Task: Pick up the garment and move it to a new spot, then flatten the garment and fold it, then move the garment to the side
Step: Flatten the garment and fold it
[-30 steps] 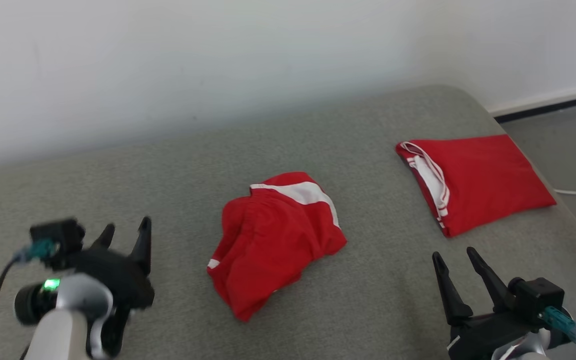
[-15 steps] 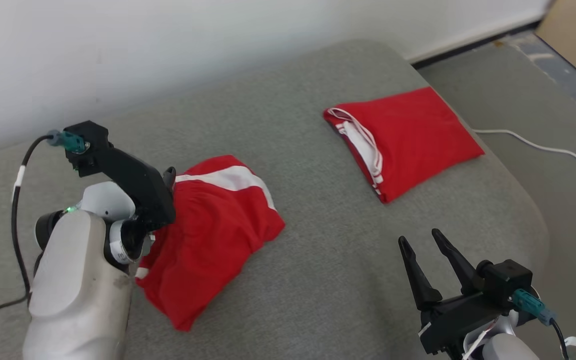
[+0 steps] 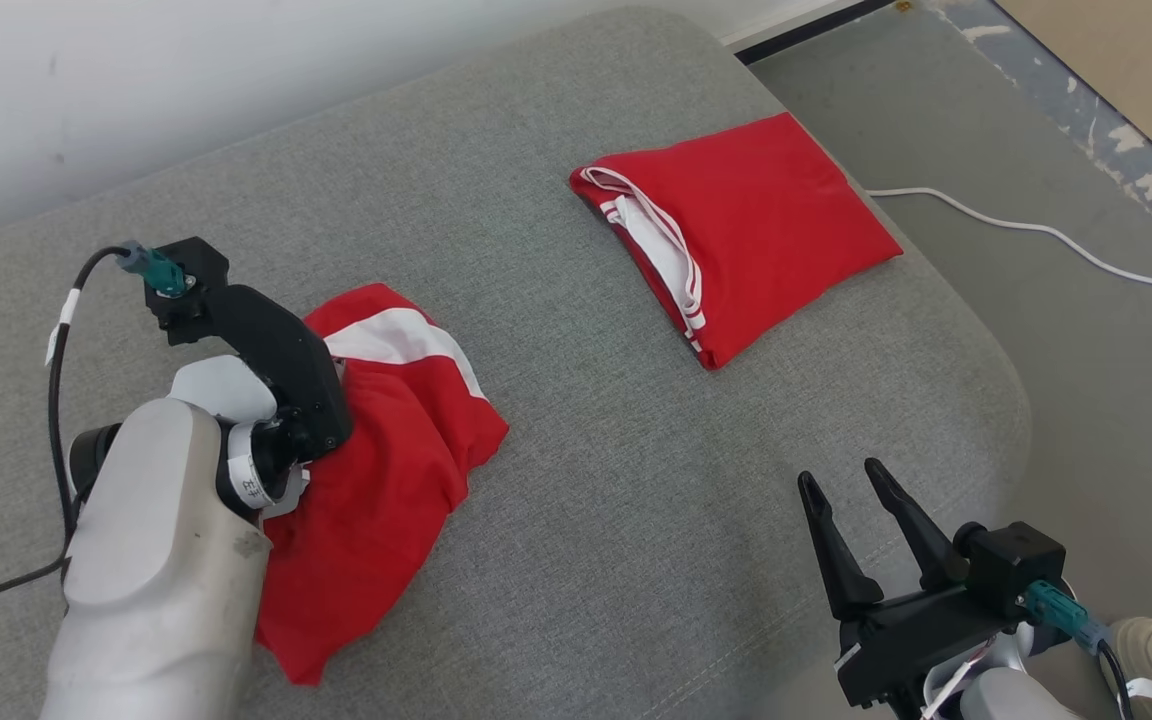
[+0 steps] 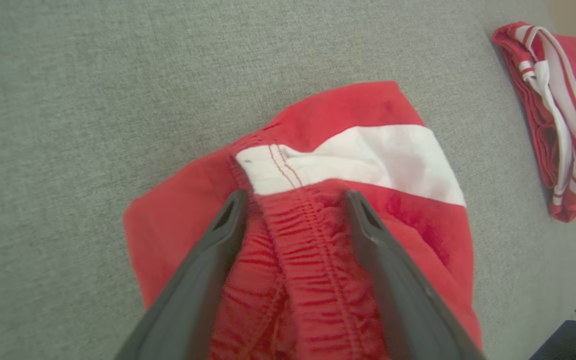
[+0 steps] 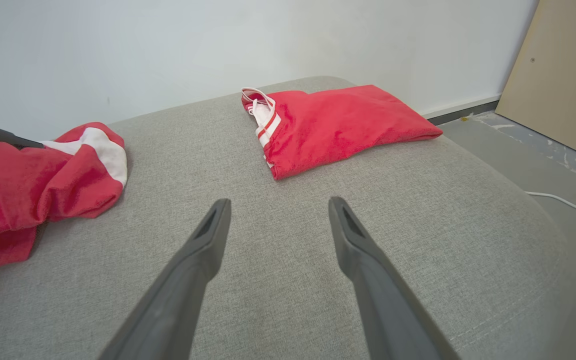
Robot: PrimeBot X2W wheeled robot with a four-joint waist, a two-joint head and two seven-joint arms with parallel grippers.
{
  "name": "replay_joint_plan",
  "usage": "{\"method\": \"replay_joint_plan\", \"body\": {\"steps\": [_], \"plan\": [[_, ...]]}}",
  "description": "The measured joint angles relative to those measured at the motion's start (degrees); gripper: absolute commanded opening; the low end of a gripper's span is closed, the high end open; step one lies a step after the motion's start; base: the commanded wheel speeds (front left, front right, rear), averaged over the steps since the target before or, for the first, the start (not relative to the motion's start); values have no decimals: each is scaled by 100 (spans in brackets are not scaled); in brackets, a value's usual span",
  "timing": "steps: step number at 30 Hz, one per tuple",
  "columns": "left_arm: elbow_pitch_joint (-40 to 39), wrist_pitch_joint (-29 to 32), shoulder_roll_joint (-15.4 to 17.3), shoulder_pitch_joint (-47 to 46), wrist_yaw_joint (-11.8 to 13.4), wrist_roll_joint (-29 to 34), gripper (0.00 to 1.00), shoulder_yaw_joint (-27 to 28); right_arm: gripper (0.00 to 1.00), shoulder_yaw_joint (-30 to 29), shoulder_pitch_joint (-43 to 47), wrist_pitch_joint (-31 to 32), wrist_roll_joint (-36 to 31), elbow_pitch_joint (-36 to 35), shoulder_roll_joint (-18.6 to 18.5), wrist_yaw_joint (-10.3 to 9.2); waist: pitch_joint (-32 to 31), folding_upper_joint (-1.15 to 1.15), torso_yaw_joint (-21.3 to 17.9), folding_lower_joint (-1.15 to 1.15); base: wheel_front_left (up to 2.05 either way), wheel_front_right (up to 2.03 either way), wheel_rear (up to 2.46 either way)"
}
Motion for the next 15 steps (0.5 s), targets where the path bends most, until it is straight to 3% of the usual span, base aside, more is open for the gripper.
{"method": "replay_joint_plan", "body": {"steps": [6, 8, 9, 10, 15], "plan": [[-27, -65, -74, -52, -144, -102, 98, -101, 100, 62, -114, -7, 8, 13, -2, 0, 5, 0, 8, -1, 0, 0, 0], [-42, -159, -102, -68, -236, -183, 24, -136, 100, 75, -127, -7, 10, 20, -1, 0, 11, 0, 11, -1, 0, 0, 0], [-43, -213, -108, -69, -252, -215, 5, -153, 100, 79, -137, -9, 10, 20, -1, 0, 15, -1, 12, -1, 0, 0, 0], [-63, -389, -120, -75, -339, -237, 0, -186, 100, 80, -172, -23, 11, 32, -2, 0, 23, 0, 13, -1, 0, 0, 0], [-199, -1192, -140, -149, -603, -254, 0, -266, 100, 60, -192, -26, 11, 32, 5, 0, 22, 0, 15, -1, 0, 0, 0]]}}
